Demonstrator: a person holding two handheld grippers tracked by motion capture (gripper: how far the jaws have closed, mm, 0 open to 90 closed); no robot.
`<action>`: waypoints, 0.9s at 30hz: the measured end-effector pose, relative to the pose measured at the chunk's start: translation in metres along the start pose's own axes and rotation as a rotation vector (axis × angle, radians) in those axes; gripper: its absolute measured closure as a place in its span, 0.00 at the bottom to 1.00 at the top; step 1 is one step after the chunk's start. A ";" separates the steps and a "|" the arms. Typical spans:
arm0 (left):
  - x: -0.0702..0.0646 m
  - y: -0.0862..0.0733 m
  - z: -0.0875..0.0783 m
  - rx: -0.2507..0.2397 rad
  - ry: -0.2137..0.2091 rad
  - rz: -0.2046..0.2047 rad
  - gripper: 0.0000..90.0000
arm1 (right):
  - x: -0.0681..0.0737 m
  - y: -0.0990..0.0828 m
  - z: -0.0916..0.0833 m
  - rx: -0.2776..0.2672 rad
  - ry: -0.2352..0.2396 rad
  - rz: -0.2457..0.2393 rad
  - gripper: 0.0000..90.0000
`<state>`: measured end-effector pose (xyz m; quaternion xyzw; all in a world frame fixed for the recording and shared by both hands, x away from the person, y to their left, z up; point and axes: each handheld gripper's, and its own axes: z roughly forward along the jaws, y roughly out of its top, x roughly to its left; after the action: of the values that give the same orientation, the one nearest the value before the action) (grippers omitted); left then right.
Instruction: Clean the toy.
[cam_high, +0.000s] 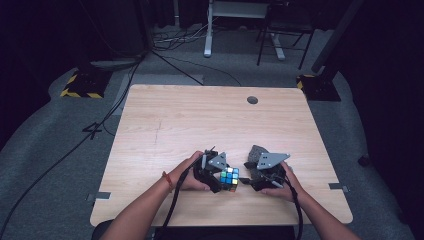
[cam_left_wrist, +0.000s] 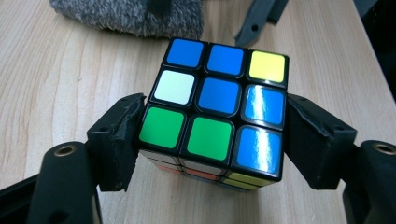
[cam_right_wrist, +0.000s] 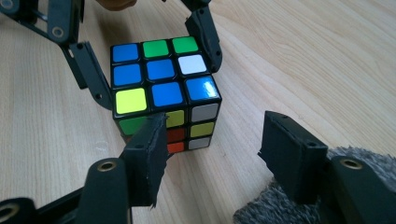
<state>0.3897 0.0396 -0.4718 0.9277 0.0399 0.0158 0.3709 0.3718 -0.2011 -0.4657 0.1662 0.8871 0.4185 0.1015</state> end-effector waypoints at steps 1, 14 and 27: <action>0.000 -0.001 0.000 -0.004 -0.003 0.003 0.31 | 0.000 0.000 0.000 -0.010 0.007 0.005 0.46; 0.000 -0.004 0.000 -0.007 -0.026 0.019 0.37 | -0.006 0.000 -0.002 0.008 0.003 0.018 0.49; 0.001 -0.006 0.000 -0.006 -0.030 0.015 0.37 | -0.006 0.000 0.002 0.021 0.016 0.015 0.50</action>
<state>0.3902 0.0437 -0.4760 0.9270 0.0272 0.0050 0.3740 0.3780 -0.2021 -0.4663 0.1707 0.8910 0.4111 0.0894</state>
